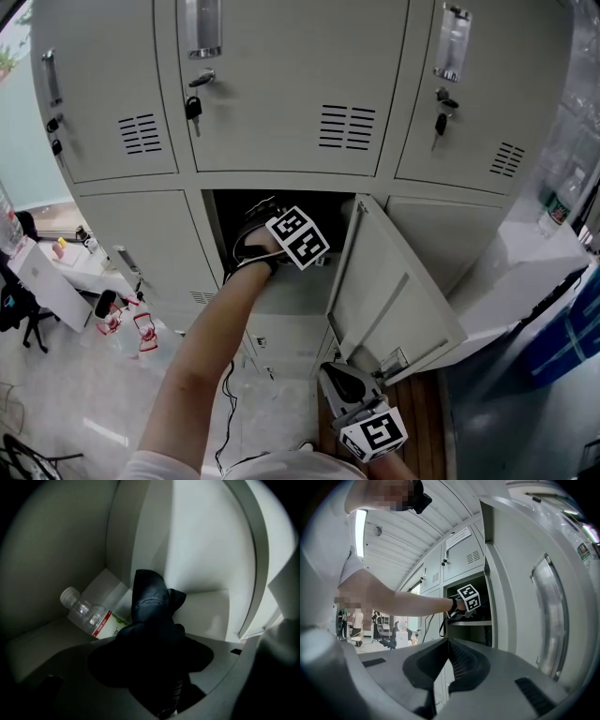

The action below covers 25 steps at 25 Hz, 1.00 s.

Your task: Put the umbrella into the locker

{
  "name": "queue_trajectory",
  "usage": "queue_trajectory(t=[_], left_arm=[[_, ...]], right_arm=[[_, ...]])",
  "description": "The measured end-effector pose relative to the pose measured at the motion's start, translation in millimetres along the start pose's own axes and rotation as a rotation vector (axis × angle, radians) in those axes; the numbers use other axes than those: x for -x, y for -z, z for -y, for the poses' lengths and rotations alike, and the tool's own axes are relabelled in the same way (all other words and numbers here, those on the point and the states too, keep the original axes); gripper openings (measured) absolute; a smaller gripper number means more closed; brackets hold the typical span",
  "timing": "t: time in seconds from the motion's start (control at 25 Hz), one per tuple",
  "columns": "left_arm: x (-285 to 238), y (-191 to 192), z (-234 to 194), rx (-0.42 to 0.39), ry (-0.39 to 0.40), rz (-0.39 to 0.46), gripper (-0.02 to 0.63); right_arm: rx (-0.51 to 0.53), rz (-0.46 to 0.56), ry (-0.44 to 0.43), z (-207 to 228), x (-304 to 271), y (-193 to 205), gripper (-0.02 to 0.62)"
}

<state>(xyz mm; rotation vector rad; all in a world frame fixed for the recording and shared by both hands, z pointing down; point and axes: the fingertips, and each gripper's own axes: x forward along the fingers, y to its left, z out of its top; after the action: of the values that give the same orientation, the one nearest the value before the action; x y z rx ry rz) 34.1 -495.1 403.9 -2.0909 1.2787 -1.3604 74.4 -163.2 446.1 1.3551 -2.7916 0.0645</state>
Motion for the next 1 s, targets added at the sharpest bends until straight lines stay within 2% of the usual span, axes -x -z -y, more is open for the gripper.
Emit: queue_trajectory(t=[0.16,0.32,0.6,1.0], left_arm=[[2,1,1,0.044,0.025,0.018,0.311],[7,0,-2,0.074,0.013,0.049,0.313],[16,-1,-2,0.070,-0.013,0.074,0.311],[50,-13,-6,0.088,-0.064,0.182,0.311]], right_arm=[[0.001,0.004,0.000,-1,1,-1,0.018],[0.002,0.004,-0.001,-2,2,-1,0.018],[0.005,0.005,-0.008,-6,5,-1,0.018],[0.020,0.010,0.005,-12,14,-4,0.018]])
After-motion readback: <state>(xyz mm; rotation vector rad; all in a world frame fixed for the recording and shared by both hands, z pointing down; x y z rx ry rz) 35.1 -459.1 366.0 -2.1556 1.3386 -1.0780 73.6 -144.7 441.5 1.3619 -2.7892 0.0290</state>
